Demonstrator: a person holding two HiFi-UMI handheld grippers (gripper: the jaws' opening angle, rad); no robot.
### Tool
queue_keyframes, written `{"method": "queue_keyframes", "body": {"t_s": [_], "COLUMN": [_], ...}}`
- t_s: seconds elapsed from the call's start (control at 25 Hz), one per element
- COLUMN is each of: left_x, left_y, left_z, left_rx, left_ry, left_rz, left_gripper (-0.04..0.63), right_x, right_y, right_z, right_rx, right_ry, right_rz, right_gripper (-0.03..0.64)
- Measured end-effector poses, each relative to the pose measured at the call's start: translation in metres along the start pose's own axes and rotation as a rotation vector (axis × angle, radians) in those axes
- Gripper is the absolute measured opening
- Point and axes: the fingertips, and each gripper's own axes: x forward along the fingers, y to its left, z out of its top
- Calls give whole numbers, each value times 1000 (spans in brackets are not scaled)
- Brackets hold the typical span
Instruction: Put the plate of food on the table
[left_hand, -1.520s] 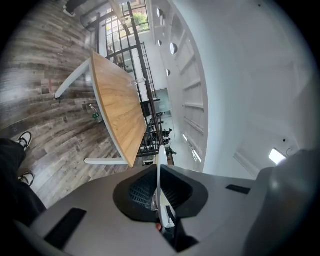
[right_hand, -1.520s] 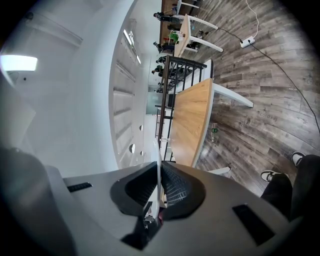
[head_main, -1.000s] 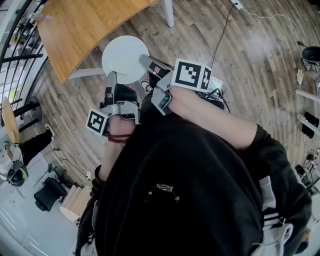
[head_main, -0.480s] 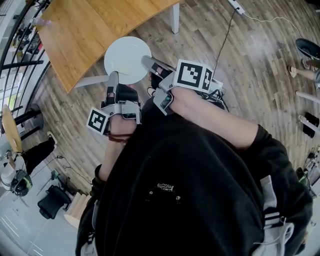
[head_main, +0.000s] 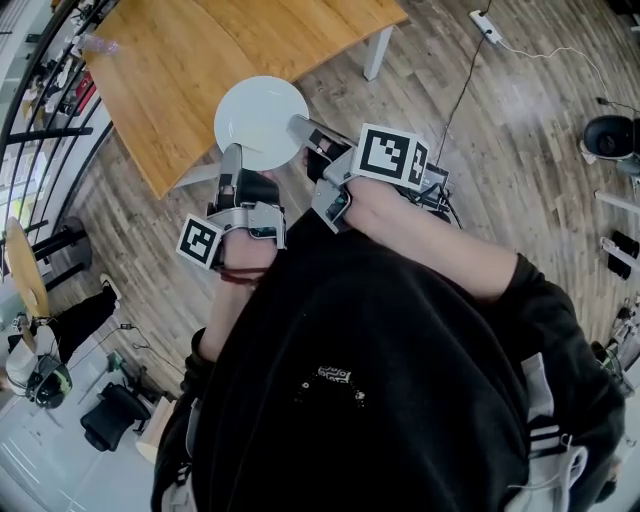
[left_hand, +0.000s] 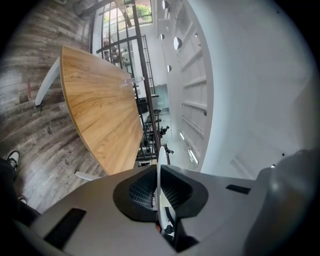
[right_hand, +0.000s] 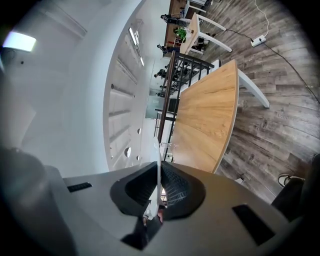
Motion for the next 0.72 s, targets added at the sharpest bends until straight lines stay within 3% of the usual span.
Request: {"method": "queue_keyframes", "body": {"t_s": [0.16, 0.4, 0.72], "left_x": [0, 4, 2], "left_y": [-1, 12, 17], "left_z": [49, 60, 87], "left_rx": [-14, 31, -1], "left_ry": [9, 12, 8], "left_rz": [1, 8, -12], "left_gripper": [18, 18, 18], "right_x": [43, 56, 80], "right_y": [15, 3, 8], "right_z": [-18, -22, -34], "right_rx": [-5, -15, -36], "right_ry": [-11, -11, -18], "right_rz": [-25, -39, -62], "right_gripper": [32, 31, 31]}}
